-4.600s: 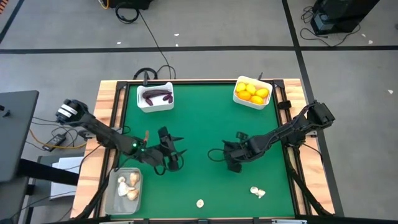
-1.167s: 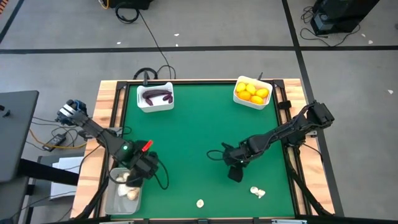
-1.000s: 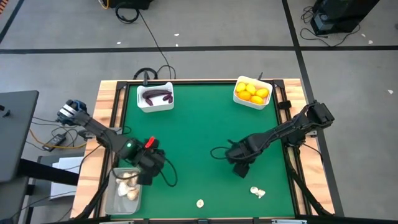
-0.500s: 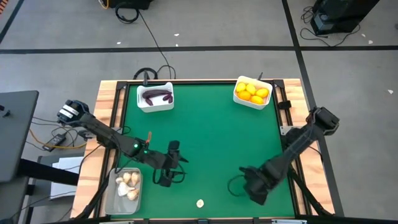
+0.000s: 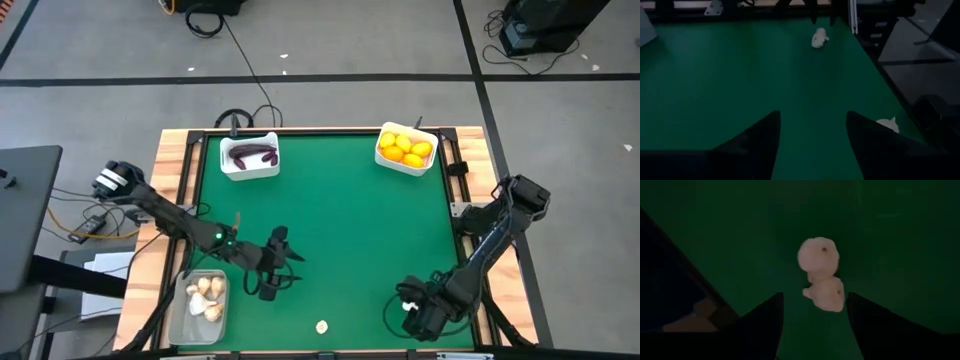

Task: Sort produce into baskets
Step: Put the right white garlic into the gray bin

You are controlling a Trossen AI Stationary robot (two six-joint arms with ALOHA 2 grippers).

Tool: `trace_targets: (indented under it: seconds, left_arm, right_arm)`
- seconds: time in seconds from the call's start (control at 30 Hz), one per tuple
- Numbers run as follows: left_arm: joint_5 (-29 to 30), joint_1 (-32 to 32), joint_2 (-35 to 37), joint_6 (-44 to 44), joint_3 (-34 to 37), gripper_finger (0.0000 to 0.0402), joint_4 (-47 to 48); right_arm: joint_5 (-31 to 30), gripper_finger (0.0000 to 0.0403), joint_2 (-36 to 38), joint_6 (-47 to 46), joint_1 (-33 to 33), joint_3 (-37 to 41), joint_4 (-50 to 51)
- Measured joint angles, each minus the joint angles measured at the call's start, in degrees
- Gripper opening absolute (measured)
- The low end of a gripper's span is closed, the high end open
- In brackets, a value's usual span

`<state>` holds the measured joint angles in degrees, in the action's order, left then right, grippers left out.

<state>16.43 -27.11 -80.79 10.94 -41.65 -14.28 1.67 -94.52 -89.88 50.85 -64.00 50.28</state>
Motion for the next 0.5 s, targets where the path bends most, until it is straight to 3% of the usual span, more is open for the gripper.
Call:
trace_targets:
  seconds: [0.5]
  left_arm:
    - [0.17,0.11,-9.32,0.24,0.0,0.0232,-5.15]
  right_arm:
    - [2.43,0.02,-0.09,1.39,0.3,5.87,-6.93]
